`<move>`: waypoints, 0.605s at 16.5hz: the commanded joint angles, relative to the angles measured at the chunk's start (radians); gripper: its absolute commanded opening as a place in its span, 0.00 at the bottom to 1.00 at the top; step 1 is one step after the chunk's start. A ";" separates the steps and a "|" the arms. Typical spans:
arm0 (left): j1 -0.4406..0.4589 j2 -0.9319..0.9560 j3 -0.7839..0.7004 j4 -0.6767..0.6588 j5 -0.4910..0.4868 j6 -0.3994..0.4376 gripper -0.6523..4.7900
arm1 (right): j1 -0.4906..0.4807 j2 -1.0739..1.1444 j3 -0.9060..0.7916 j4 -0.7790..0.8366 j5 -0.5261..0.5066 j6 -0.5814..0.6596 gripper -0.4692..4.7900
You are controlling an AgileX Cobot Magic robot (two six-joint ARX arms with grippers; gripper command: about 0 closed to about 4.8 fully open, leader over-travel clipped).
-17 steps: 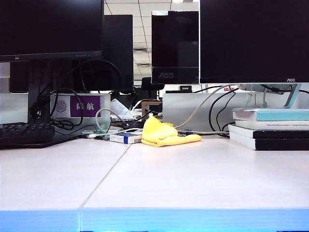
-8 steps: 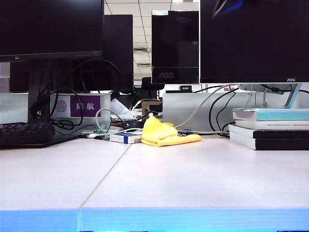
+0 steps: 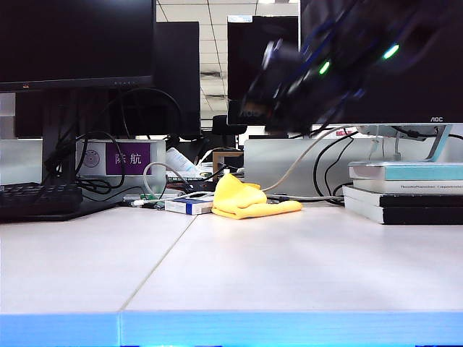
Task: Wipe the table from front to back using the rag.
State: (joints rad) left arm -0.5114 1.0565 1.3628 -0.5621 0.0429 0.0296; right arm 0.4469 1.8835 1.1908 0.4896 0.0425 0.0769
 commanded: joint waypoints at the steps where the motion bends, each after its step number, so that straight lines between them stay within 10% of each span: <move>1: 0.001 -0.003 0.007 0.022 0.006 -0.002 0.11 | 0.001 0.153 0.186 -0.039 0.011 -0.003 0.28; 2: 0.001 -0.003 0.007 0.022 0.007 -0.003 0.11 | 0.000 0.237 0.279 -0.045 0.011 -0.004 0.45; 10: 0.001 -0.003 0.007 0.022 0.074 -0.003 0.11 | -0.031 0.583 0.707 -0.295 0.034 -0.006 0.45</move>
State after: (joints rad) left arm -0.5114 1.0565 1.3632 -0.5571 0.1093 0.0269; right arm 0.4198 2.4630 1.8687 0.2104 0.0719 0.0700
